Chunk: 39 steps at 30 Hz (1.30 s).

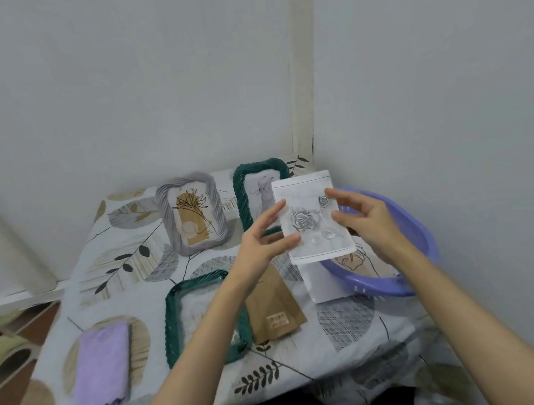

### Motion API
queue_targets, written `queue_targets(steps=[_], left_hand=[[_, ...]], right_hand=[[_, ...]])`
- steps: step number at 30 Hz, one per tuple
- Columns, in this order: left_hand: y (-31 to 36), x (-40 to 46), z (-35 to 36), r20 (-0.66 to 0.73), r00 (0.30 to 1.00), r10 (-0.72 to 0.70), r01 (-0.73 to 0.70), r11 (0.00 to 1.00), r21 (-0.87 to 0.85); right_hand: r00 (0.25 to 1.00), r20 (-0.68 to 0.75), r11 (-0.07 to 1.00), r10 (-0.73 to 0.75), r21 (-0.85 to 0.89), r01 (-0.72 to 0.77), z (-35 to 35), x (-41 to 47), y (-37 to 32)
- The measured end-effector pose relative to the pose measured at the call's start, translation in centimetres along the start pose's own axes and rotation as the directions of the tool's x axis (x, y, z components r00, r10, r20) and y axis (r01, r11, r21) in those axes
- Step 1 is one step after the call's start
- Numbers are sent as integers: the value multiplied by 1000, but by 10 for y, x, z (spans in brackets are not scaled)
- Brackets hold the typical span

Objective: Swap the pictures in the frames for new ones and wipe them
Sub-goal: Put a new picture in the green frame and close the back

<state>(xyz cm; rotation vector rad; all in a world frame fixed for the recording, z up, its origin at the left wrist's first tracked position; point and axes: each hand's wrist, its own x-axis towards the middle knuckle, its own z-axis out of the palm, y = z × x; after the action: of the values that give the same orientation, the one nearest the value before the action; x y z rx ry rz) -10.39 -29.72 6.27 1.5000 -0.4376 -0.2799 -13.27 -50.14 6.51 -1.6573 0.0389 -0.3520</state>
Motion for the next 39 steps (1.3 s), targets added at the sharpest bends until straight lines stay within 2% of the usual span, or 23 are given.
queue_targets(steps=[3,7,8,10,11,12,13,14,16,17,19,23,26,29,33,35,39], left_hand=[[-6,-21,-19,-114,993,17,-16,1000,6],[-25,-48,-50,-219,975,-47,41,999,-31],[-31,-54,-57,-255,966,-37,45,999,25],[-42,-67,-69,-349,931,102,23,941,337],[-47,-72,-75,-346,913,215,-7,858,514],[-50,-77,-79,-319,898,304,-48,786,616],[-51,-80,-82,-296,897,327,-73,773,630],[-48,-84,-83,-289,913,289,-77,815,574],[-38,-89,-85,-266,959,101,-16,952,305],[-36,-90,-86,-247,969,18,25,985,168],[-37,-93,-90,-247,967,-57,63,998,18],[-45,-95,-98,-272,961,-52,19,993,-120],[-51,-94,-108,-329,944,-38,-4,992,-127],[-50,-93,-118,-367,927,-74,-4,978,-208],[-44,-93,-130,-370,924,-97,-8,962,-272],[-41,-92,-134,-397,914,-88,11,981,-193],[-48,-93,-144,-479,875,-63,132,985,111]], right_hand=[[995,96,999,12,47,-17,32,-10,3],[983,178,994,51,89,-68,72,-22,20],[982,178,992,68,91,-85,82,-25,24],[984,150,992,94,74,-106,103,-31,33],[985,140,992,100,59,-109,114,-34,36],[985,140,993,105,41,-111,123,-36,40],[982,152,992,110,37,-117,131,-38,42],[978,172,992,116,38,-124,138,-39,43],[966,228,990,121,45,-135,150,-41,43],[956,265,989,122,45,-139,155,-42,42],[924,356,987,138,31,-160,163,-44,42],[889,438,985,136,37,-168,172,-43,42],[895,433,993,107,2,-119,171,-41,42],[916,384,983,119,-176,-54,169,-38,42],[859,477,983,185,-76,-170,170,-34,38],[849,487,979,204,-103,-176,170,-31,36],[836,489,965,250,-202,-170,173,-28,39]])
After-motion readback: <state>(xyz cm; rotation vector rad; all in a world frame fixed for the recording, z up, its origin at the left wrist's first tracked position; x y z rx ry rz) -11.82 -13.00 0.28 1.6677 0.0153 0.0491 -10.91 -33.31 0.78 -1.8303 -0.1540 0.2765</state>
